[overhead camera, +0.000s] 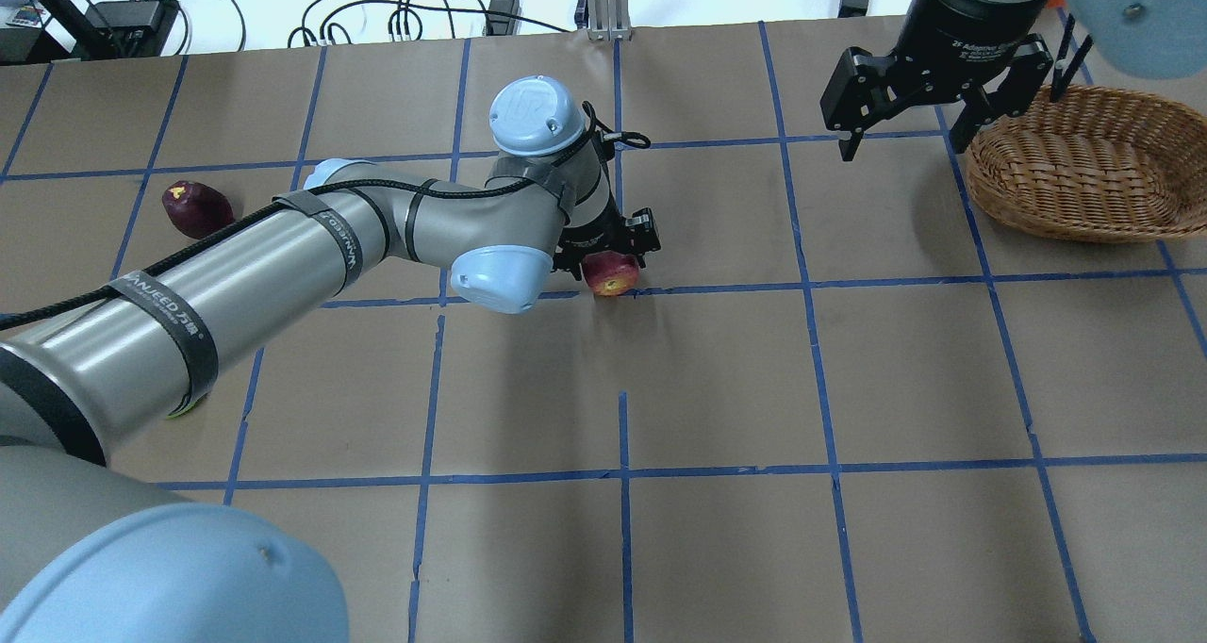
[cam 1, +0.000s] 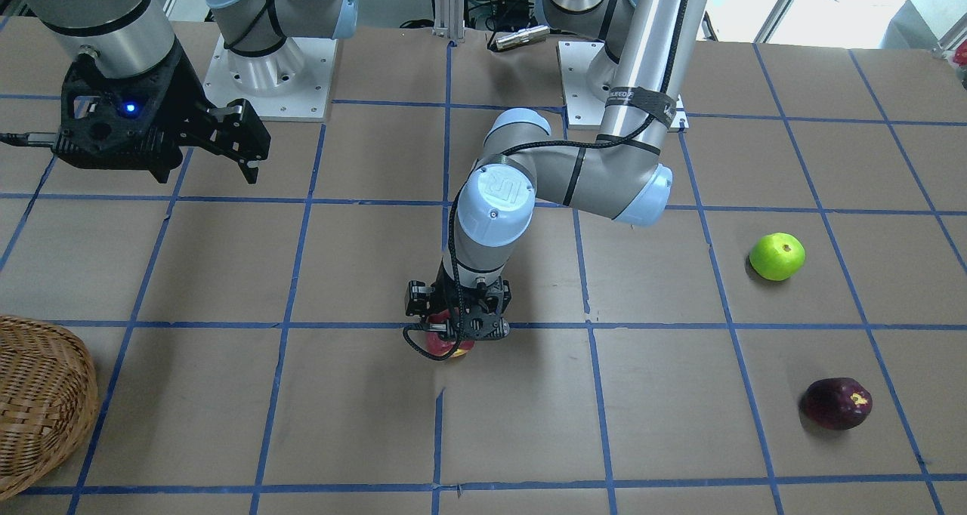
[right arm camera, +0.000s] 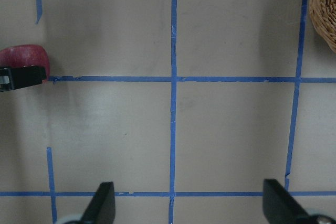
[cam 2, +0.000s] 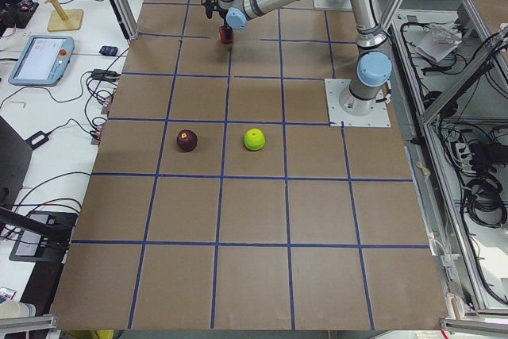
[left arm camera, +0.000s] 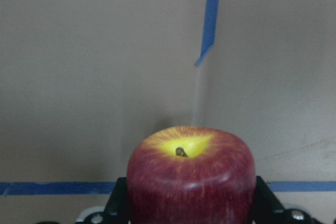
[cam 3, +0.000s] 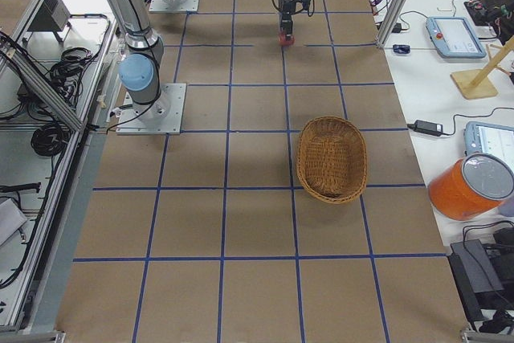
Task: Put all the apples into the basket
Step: 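Carry the red apple with the left gripper toward the table center, then release the red apple at center while the right gripper reaches toward it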
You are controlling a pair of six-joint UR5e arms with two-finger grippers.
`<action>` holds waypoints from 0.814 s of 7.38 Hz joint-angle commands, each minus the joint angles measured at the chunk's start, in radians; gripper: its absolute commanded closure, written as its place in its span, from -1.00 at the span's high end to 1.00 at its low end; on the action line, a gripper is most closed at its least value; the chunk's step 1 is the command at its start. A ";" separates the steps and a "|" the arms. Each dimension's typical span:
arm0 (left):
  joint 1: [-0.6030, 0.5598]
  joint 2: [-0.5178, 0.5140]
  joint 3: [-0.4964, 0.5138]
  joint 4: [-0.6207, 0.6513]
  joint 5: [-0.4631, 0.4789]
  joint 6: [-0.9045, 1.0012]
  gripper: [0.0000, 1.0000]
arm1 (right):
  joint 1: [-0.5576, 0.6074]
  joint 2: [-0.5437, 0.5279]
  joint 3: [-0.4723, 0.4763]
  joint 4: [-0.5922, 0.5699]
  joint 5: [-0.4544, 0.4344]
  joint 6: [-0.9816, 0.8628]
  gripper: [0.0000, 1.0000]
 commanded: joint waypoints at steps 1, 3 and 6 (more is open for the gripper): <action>0.010 0.056 0.024 -0.173 0.001 0.001 1.00 | -0.002 0.000 0.001 0.001 0.001 0.000 1.00; 0.106 0.162 0.097 -0.418 0.057 0.063 1.00 | 0.000 0.009 0.005 -0.015 0.012 -0.009 1.00; 0.353 0.262 0.070 -0.565 0.235 0.452 1.00 | 0.101 0.118 0.045 -0.232 0.017 0.056 1.00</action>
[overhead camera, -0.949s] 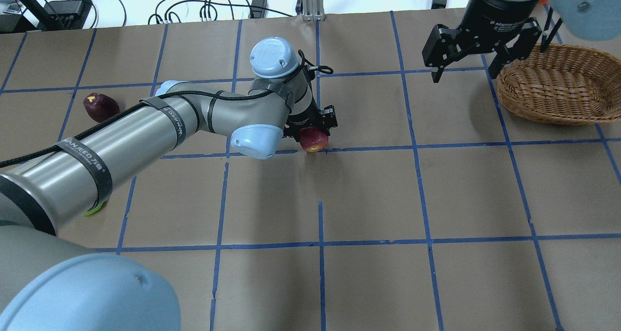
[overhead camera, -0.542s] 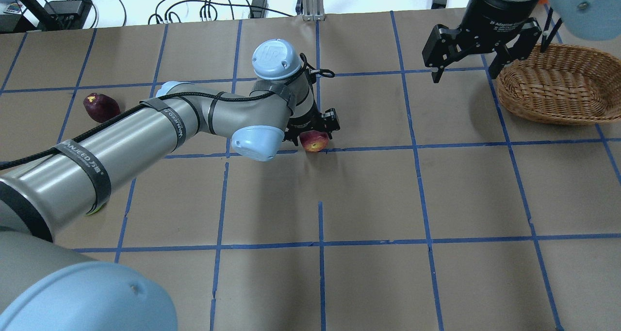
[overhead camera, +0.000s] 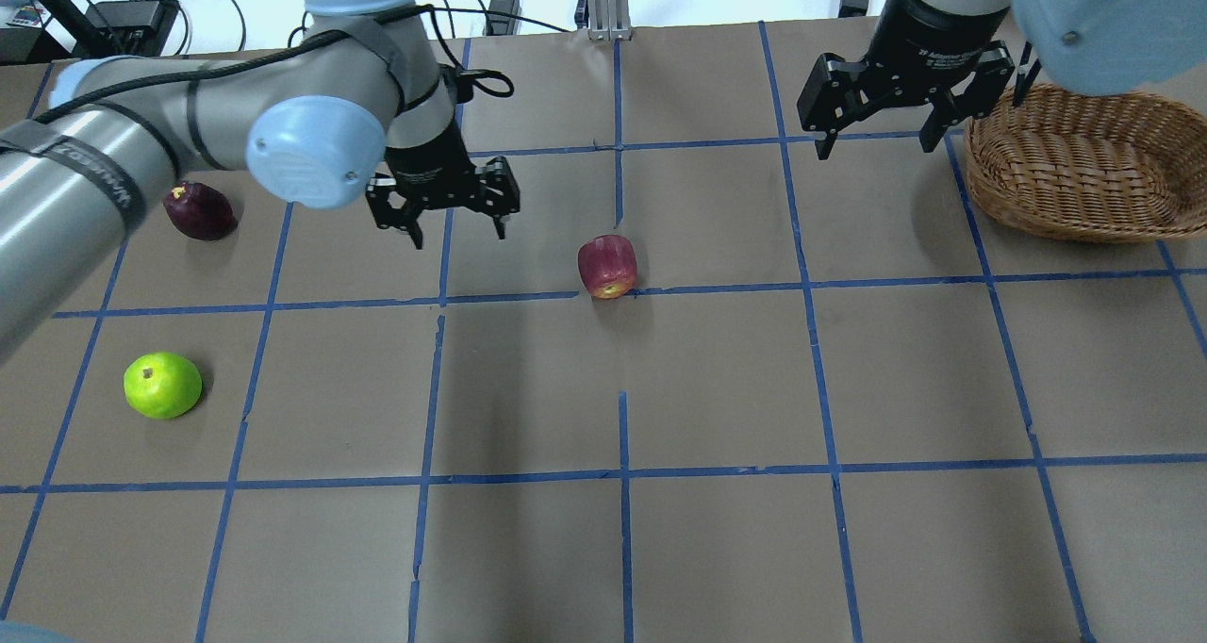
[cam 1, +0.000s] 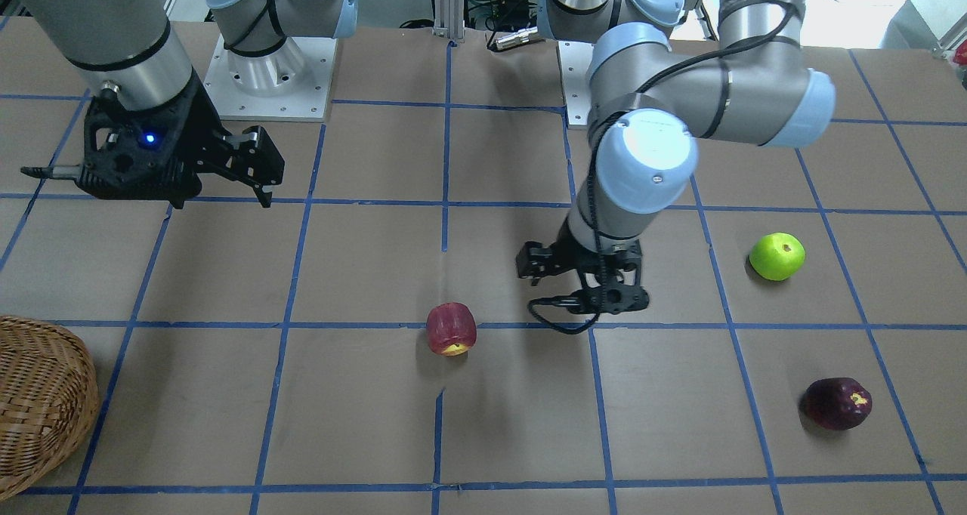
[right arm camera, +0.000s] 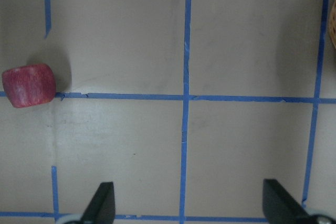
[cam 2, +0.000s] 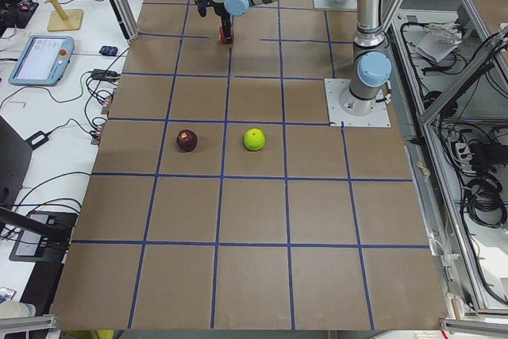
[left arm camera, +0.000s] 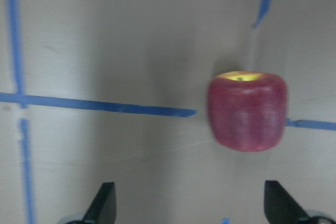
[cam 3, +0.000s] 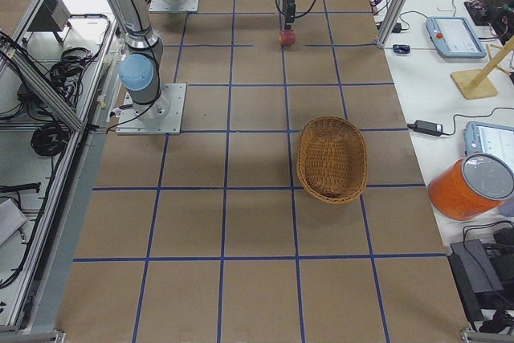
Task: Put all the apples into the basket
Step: 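Release the red apple at center while the right gripper reaches toward it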
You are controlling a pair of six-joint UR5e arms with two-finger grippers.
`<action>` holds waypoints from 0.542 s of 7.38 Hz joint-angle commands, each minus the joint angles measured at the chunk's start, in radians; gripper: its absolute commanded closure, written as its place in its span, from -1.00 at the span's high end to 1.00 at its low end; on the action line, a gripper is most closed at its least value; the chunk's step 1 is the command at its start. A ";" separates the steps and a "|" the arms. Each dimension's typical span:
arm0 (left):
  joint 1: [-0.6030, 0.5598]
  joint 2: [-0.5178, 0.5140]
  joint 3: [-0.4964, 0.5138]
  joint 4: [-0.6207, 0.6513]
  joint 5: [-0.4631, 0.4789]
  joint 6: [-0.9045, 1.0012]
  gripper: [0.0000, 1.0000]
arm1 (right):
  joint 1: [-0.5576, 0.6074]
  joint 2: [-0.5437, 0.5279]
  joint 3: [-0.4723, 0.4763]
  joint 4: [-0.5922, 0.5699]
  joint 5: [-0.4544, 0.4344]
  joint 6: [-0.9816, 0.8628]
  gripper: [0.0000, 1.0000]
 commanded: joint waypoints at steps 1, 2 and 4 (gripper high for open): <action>0.160 0.072 -0.069 -0.074 0.118 0.320 1.00 | 0.150 0.142 0.015 -0.231 0.000 0.110 1.00; 0.291 0.105 -0.130 -0.063 0.195 0.447 1.00 | 0.229 0.230 0.017 -0.343 -0.001 0.247 1.00; 0.492 0.134 -0.212 -0.021 0.203 0.647 1.00 | 0.346 0.384 0.015 -0.526 -0.014 0.313 1.00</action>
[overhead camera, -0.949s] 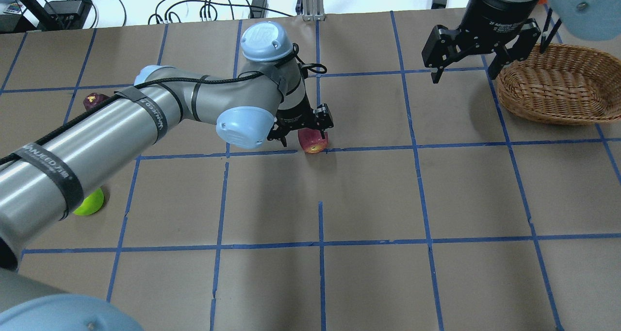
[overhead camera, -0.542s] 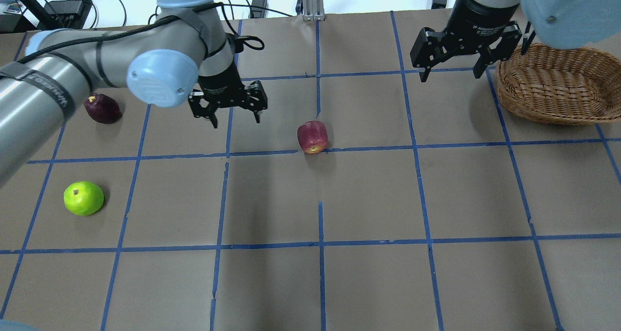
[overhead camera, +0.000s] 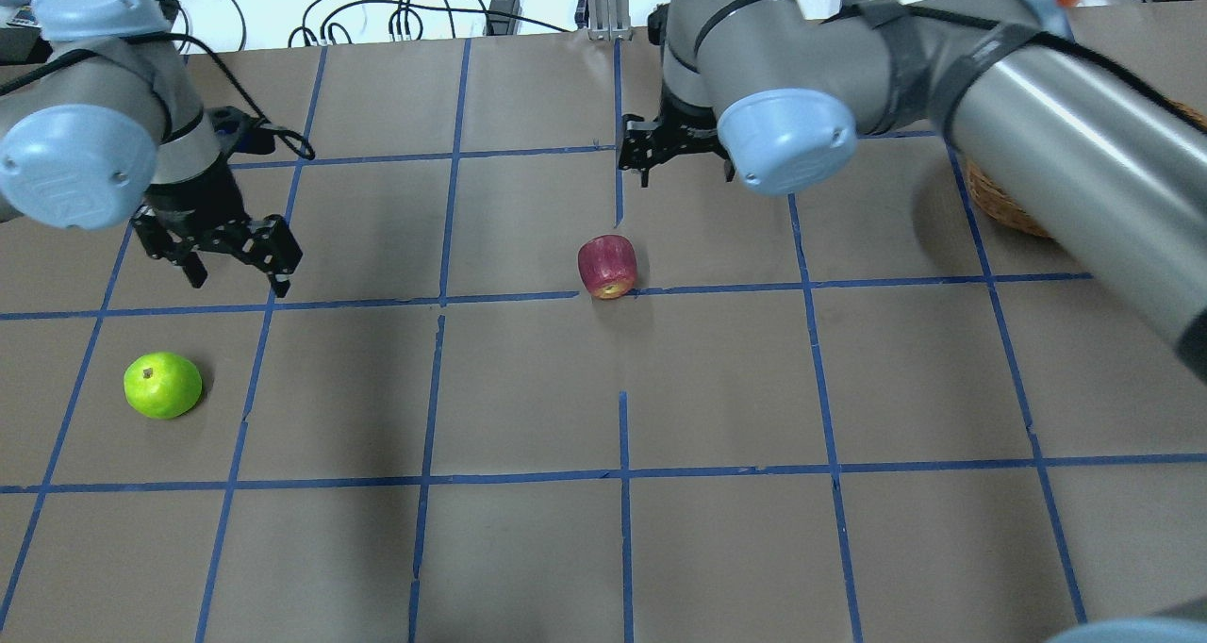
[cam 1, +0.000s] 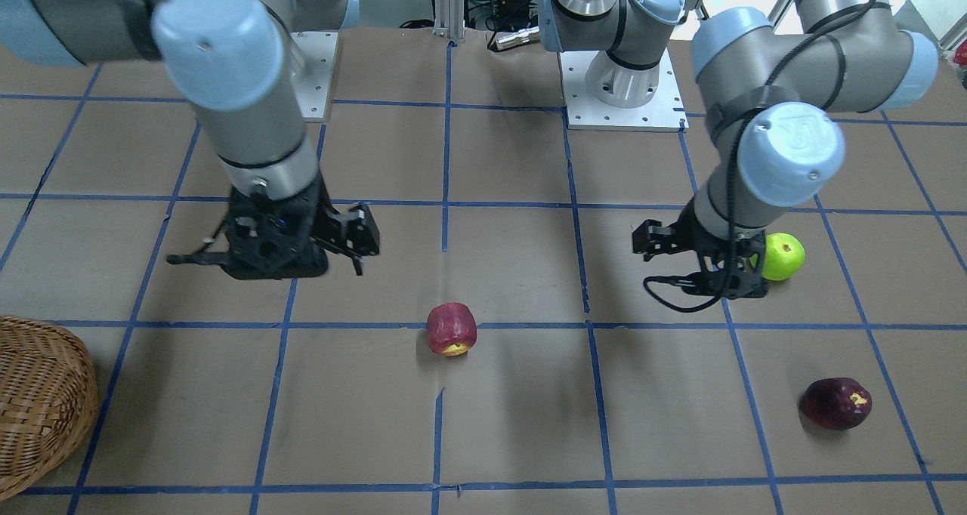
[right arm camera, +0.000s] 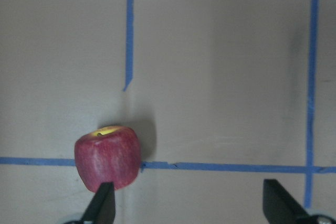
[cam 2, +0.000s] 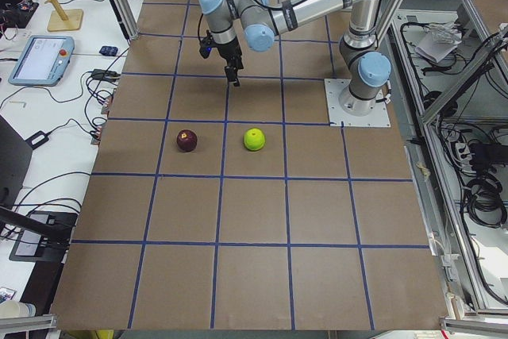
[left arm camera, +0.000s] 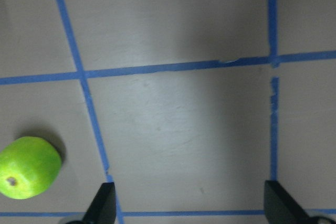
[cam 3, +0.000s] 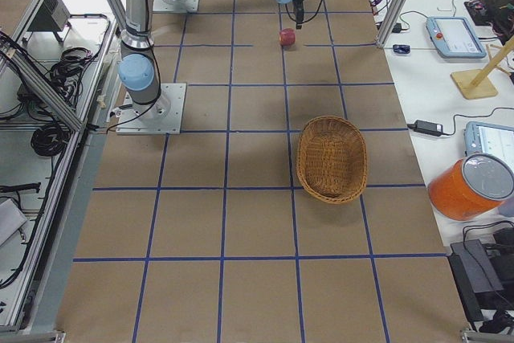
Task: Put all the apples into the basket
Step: 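Grasp the red apple with the right gripper while the left grasps the green apple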
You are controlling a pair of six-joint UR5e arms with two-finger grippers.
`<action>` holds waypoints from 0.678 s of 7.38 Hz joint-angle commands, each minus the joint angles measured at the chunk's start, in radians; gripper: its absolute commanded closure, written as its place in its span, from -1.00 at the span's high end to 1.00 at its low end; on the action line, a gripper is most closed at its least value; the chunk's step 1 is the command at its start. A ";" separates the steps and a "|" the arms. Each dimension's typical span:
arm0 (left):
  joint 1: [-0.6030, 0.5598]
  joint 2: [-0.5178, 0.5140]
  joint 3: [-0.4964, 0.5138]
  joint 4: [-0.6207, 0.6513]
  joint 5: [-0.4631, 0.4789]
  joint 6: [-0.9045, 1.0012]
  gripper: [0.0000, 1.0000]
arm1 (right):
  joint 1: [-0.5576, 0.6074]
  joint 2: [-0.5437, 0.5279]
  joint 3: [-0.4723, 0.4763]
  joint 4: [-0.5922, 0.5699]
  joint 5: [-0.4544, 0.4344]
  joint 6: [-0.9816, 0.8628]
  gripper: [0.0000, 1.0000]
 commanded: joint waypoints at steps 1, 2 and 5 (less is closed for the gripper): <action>0.211 0.017 -0.079 0.082 0.004 0.290 1.00 | 0.111 0.135 0.006 -0.150 -0.010 0.042 1.00; 0.282 -0.009 -0.119 0.193 -0.001 0.336 1.00 | 0.114 0.148 0.014 -0.149 -0.013 0.022 1.00; 0.307 -0.060 -0.237 0.364 -0.097 0.355 1.00 | 0.114 0.172 0.066 -0.180 -0.073 -0.004 1.00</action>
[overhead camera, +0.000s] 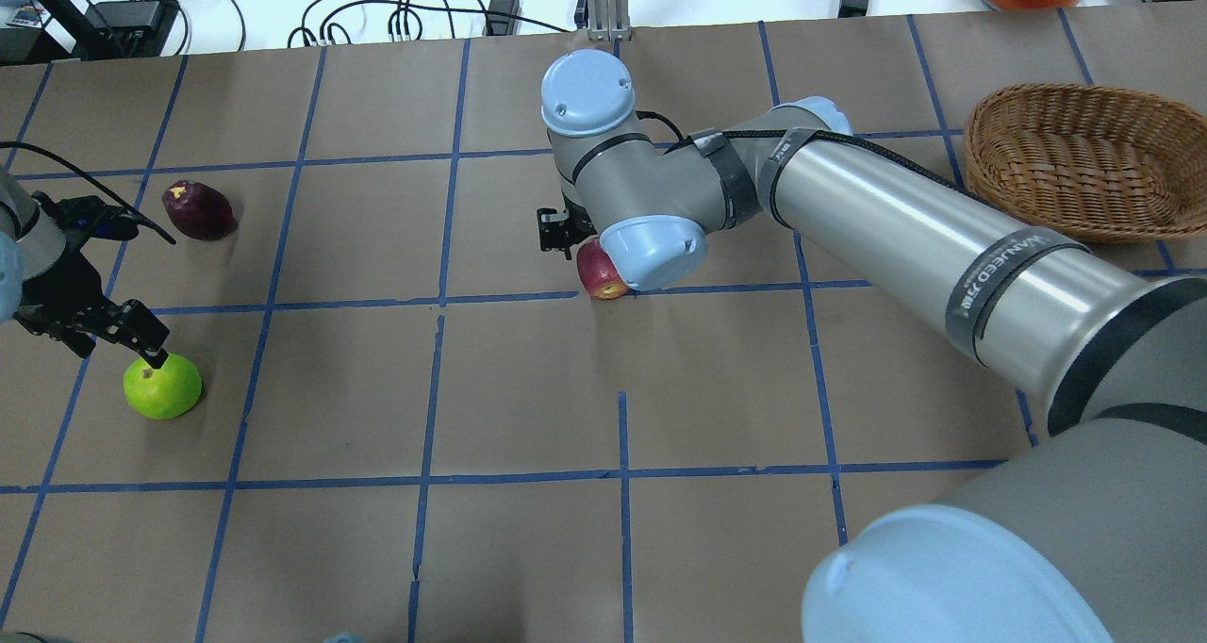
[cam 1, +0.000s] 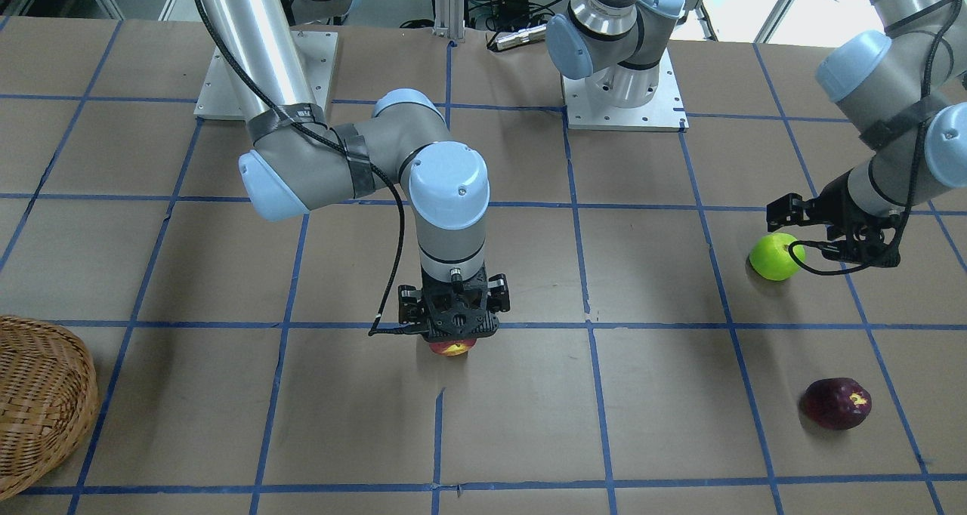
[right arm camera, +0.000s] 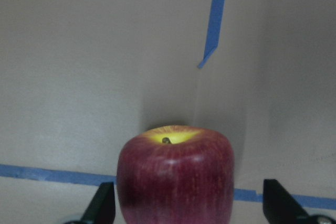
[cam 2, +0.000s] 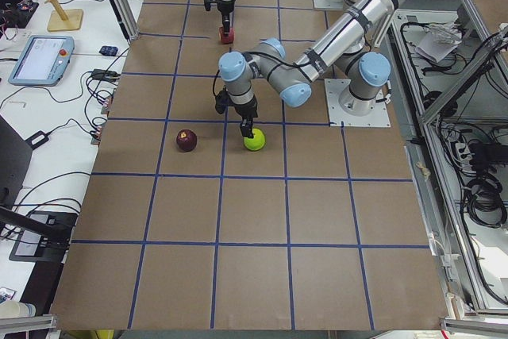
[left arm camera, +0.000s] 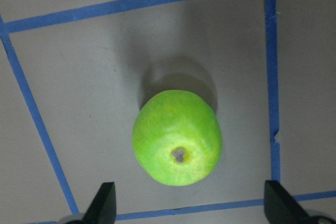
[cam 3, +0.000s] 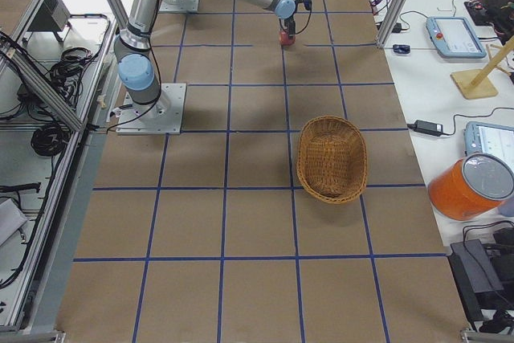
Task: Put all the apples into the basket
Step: 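Grasp the red apple with the right gripper while the left grasps the green apple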
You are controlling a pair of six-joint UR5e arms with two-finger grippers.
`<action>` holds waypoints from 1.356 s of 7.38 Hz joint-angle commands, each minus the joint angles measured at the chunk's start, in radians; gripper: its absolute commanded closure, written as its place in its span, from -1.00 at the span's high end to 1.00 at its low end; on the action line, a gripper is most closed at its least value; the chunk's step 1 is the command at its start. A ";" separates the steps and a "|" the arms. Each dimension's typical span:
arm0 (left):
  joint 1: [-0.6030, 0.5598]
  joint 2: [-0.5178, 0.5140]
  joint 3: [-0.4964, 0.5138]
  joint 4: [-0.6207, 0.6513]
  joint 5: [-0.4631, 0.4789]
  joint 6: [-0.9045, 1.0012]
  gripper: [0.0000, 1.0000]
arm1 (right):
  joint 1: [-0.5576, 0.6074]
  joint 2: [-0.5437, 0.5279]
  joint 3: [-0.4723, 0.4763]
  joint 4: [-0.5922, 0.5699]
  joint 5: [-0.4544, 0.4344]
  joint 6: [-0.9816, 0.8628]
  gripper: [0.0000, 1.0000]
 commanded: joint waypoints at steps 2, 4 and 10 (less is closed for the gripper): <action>0.009 -0.066 -0.038 0.111 -0.018 0.023 1.00 | -0.002 0.015 0.018 -0.040 0.002 -0.012 0.88; 0.009 -0.086 -0.036 0.130 0.034 0.031 1.00 | -0.014 0.009 0.016 -0.040 0.001 -0.012 -0.38; 0.000 -0.091 -0.021 0.114 0.030 0.018 -0.54 | -0.547 -0.293 -0.007 0.236 -0.076 -0.447 -0.74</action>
